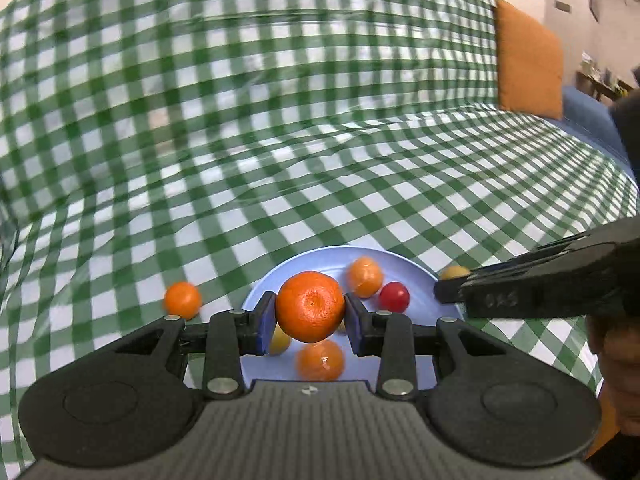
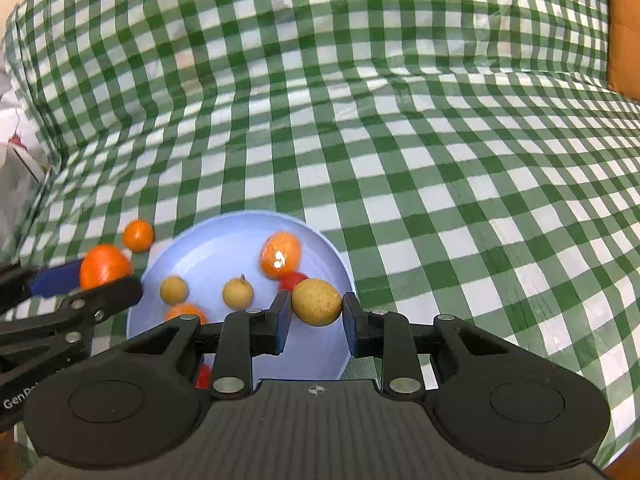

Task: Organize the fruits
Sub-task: 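Carry the mandarin over the plate while the right tool carries the yellow fruit there, then open the left tool to drop the mandarin while the right tool releases the yellow fruit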

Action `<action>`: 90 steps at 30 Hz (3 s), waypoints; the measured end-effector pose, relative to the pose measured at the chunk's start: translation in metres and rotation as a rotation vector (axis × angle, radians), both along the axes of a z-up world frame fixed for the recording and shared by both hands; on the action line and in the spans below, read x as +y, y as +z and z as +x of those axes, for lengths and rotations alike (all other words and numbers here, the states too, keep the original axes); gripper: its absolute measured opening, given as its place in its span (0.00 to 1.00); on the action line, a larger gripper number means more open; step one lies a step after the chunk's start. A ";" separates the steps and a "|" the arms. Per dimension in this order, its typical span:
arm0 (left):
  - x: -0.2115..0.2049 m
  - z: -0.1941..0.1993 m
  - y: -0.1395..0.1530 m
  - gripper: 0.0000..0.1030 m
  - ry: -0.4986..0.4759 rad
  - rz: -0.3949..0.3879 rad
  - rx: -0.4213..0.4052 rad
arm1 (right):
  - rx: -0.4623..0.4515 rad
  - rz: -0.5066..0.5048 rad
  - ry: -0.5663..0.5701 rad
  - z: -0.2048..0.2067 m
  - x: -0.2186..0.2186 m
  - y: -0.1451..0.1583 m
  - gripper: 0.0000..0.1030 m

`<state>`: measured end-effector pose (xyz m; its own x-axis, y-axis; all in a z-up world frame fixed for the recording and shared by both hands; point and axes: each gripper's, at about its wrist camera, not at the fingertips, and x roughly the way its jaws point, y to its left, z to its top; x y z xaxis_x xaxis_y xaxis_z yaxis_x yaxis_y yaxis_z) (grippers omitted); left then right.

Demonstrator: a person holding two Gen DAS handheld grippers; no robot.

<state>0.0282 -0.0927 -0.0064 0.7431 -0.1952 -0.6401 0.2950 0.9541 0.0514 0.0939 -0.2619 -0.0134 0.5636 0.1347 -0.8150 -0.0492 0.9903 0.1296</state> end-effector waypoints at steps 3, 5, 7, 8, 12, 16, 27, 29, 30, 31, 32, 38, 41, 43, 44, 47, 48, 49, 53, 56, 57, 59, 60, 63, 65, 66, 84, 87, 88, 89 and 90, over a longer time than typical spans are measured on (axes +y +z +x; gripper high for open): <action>-0.008 0.004 -0.007 0.39 -0.012 0.010 0.010 | 0.024 -0.017 0.013 0.001 0.000 -0.004 0.28; -0.010 0.005 -0.011 0.39 -0.016 0.015 0.019 | 0.027 -0.017 0.011 0.001 -0.001 -0.005 0.28; -0.015 0.006 -0.014 0.39 -0.020 0.019 0.025 | 0.026 -0.016 0.004 0.002 -0.003 -0.005 0.28; -0.014 0.006 -0.013 0.39 -0.021 0.020 0.025 | 0.027 -0.016 0.001 0.002 -0.004 -0.005 0.28; -0.017 0.007 -0.015 0.39 -0.028 0.023 0.030 | 0.020 -0.007 -0.010 0.002 -0.006 -0.004 0.28; -0.018 0.007 -0.016 0.39 -0.033 0.028 0.037 | 0.005 0.007 -0.016 0.002 -0.004 -0.002 0.28; -0.020 0.006 -0.019 0.39 -0.049 0.033 0.058 | -0.024 0.032 -0.006 0.002 0.003 0.002 0.28; -0.020 0.006 -0.019 0.39 -0.051 0.034 0.059 | -0.024 0.033 -0.004 0.002 0.003 0.002 0.28; -0.020 0.006 -0.019 0.39 -0.051 0.035 0.059 | -0.024 0.034 -0.003 0.002 0.003 0.001 0.28; -0.020 0.006 -0.019 0.39 -0.051 0.035 0.060 | -0.024 0.034 -0.002 0.002 0.003 0.001 0.28; -0.020 0.006 -0.019 0.39 -0.050 0.036 0.061 | -0.025 0.034 -0.001 0.002 0.004 0.001 0.28; -0.021 0.007 -0.019 0.39 -0.046 0.034 0.061 | -0.025 0.034 0.005 0.002 0.004 0.001 0.28; -0.020 0.007 -0.019 0.39 -0.045 0.033 0.059 | -0.027 0.035 0.008 0.002 0.004 0.001 0.28; -0.020 0.007 -0.019 0.39 -0.044 0.032 0.059 | -0.026 0.035 0.009 0.002 0.004 0.001 0.28; -0.020 0.007 -0.019 0.39 -0.044 0.031 0.058 | -0.027 0.035 0.011 0.002 0.004 0.001 0.28; -0.020 0.007 -0.019 0.39 -0.044 0.031 0.059 | -0.028 0.034 0.013 0.002 0.004 0.001 0.28; -0.020 0.008 -0.019 0.39 -0.043 0.031 0.058 | -0.027 0.035 0.013 0.002 0.005 0.001 0.28; -0.020 0.008 -0.019 0.39 -0.043 0.030 0.058 | -0.028 0.034 0.013 0.002 0.005 0.001 0.28; -0.019 0.008 -0.018 0.39 -0.041 0.026 0.057 | -0.026 0.034 0.017 0.002 0.005 0.000 0.28; -0.019 0.008 -0.018 0.39 -0.041 0.025 0.056 | -0.027 0.034 0.022 0.002 0.005 0.000 0.28; -0.019 0.009 -0.018 0.39 -0.041 0.025 0.056 | -0.027 0.034 0.023 0.002 0.005 0.000 0.28; -0.019 0.008 -0.018 0.39 -0.040 0.025 0.056 | -0.027 0.033 0.024 0.002 0.006 -0.001 0.28; -0.019 0.008 -0.018 0.39 -0.040 0.025 0.056 | -0.026 0.033 0.025 0.002 0.006 -0.001 0.28; -0.019 0.009 -0.017 0.39 -0.039 0.022 0.055 | -0.027 0.034 0.029 0.002 0.006 -0.001 0.28; -0.019 0.009 -0.017 0.39 -0.039 0.021 0.055 | -0.026 0.034 0.032 0.002 0.006 -0.001 0.28; -0.019 0.009 -0.017 0.39 -0.039 0.022 0.055 | -0.026 0.035 0.033 0.002 0.006 -0.001 0.28; -0.016 0.009 -0.011 0.41 -0.017 0.015 0.036 | -0.038 0.033 0.027 0.002 0.006 0.001 0.44; -0.014 0.009 -0.010 0.41 -0.013 0.014 0.034 | -0.041 0.034 0.024 0.001 0.007 0.001 0.46; -0.013 0.009 -0.010 0.41 -0.011 0.015 0.034 | -0.043 0.033 0.024 0.001 0.007 0.001 0.46; -0.012 0.009 -0.011 0.41 -0.009 0.016 0.033 | -0.044 0.034 0.023 0.001 0.008 0.001 0.46; -0.011 0.009 -0.010 0.41 -0.007 0.016 0.032 | -0.044 0.034 0.022 0.001 0.008 0.000 0.46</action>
<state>0.0370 -0.1036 -0.0168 0.7207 -0.1897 -0.6668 0.3030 0.9513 0.0569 0.0948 -0.2541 -0.0129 0.5951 0.1746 -0.7845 -0.0773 0.9840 0.1604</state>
